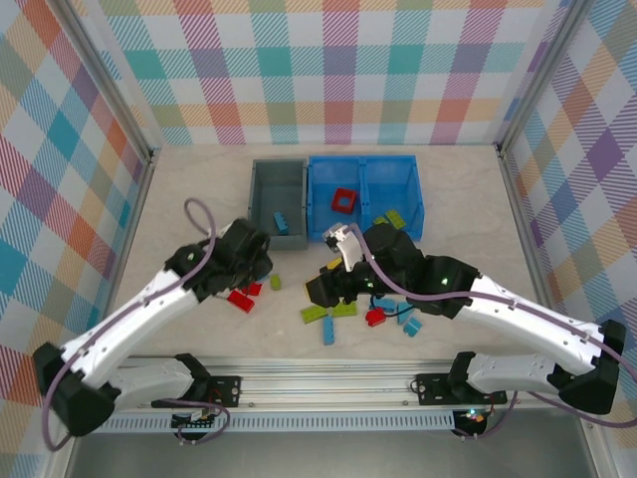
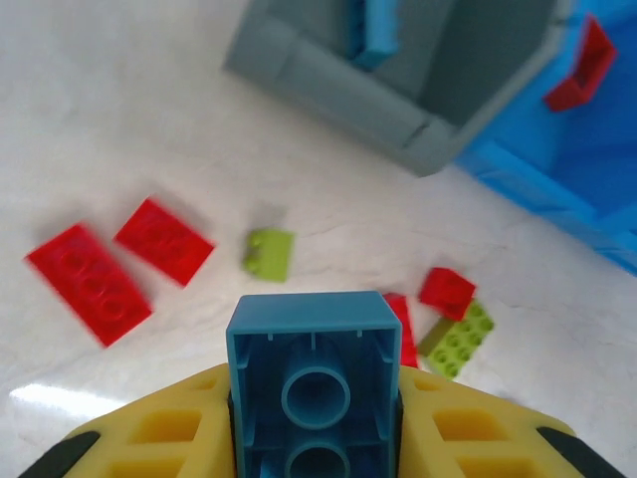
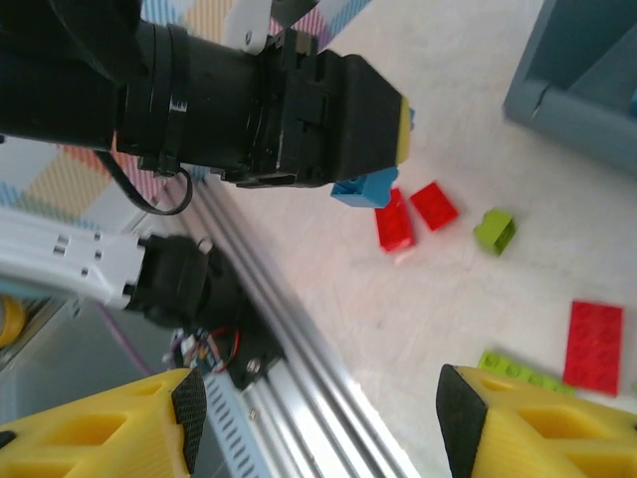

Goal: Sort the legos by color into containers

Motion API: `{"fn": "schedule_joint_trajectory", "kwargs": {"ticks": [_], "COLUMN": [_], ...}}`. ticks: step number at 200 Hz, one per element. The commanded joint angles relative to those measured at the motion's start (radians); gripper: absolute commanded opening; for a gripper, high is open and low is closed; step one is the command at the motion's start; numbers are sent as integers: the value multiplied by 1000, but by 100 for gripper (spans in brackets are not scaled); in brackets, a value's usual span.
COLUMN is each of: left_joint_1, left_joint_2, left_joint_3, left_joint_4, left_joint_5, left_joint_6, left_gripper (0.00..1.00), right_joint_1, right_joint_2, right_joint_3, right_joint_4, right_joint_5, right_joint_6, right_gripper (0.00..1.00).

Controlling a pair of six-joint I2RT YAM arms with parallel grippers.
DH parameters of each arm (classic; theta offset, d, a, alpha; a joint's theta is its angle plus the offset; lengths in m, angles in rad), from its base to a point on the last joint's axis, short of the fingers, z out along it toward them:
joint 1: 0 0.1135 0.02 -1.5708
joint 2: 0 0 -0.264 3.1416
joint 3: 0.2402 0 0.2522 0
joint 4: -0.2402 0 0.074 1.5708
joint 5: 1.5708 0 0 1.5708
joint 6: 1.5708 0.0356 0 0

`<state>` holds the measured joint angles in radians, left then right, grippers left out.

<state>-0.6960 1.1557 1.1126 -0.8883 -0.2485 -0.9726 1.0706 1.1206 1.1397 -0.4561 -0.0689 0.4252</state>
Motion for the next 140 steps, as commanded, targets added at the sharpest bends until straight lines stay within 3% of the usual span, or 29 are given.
{"fn": "schedule_joint_trajectory", "kwargs": {"ticks": [1, 20, 60, 140], "left_joint_1": [75, 136, 195, 228], "left_joint_2": [191, 368, 725, 944], "left_joint_3": [159, 303, 594, 674], "left_joint_4": [-42, 0, -73, -46], "left_joint_5": [-11, 9, -78, -124], "left_joint_6": [233, 347, 475, 519], "left_gripper": [28, 28, 28, 32], "right_joint_1": [3, -5, -32, -67], "right_joint_2": [37, 66, 92, 44], "right_joint_3": [39, 58, 46, -58], "right_joint_4": [55, 73, 98, 155], "right_joint_5": [155, 210, 259, 236], "right_joint_6": [-30, -32, -19, 44], "right_gripper": [64, 64, 65, 65]}}
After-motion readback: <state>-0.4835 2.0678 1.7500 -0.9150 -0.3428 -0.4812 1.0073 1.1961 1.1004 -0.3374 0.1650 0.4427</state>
